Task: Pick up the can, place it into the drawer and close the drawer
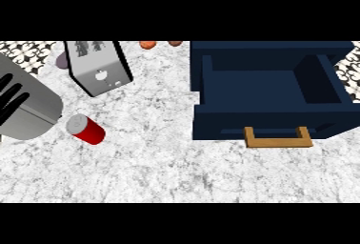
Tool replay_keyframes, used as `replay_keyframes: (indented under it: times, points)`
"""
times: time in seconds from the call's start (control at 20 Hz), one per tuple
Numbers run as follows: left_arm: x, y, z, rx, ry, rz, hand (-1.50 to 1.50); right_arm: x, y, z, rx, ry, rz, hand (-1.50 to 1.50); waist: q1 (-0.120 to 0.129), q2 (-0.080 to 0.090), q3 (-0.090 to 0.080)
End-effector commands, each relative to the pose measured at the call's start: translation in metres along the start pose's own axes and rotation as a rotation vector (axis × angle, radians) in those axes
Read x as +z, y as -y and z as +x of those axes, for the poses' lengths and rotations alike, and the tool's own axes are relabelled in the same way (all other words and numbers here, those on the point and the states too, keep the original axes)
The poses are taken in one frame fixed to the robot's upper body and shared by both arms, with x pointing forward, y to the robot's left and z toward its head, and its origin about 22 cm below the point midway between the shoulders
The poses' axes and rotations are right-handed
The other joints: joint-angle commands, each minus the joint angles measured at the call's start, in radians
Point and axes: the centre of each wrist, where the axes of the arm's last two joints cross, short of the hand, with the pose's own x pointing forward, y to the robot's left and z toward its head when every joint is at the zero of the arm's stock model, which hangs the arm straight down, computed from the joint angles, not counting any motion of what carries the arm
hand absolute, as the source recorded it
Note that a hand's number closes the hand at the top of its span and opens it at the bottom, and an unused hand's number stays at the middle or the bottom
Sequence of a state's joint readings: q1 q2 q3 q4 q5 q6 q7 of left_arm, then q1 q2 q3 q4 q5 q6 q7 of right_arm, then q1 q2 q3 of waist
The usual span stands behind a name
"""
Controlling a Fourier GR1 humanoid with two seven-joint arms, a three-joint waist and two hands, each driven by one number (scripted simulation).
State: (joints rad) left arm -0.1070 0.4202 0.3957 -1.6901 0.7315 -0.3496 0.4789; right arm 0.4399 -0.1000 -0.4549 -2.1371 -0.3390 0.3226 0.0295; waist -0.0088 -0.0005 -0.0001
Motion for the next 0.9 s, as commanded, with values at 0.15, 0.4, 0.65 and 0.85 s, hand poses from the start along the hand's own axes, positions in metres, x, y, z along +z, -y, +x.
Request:
replay_keyframes:
  times: [0.15, 0.4, 0.65, 0.85]
  points:
    - [-0.007, 0.004, -0.038, -0.008, -0.045, 0.009, -1.5, 0.002, 0.028, 0.011, 0.019, 0.01, -0.016, -1.5, 0.003, 0.0, 0.0]
    - [-0.023, 0.013, -0.052, -0.041, -0.057, 0.04, -1.5, 0.019, 0.011, 0.007, 0.001, -0.003, -0.015, -1.5, 0.002, 0.0, 0.0]
    - [-0.029, 0.007, -0.097, -0.062, -0.062, 0.055, -1.5, 0.007, 0.035, 0.005, 0.005, -0.016, -0.014, -1.5, 0.001, 0.001, 0.0]
    - [-0.036, -0.01, -0.093, -0.054, -0.078, 0.103, -1.5, 0.0, 0.028, 0.018, -0.003, 0.008, 0.003, -1.5, 0.003, 0.001, 0.0]
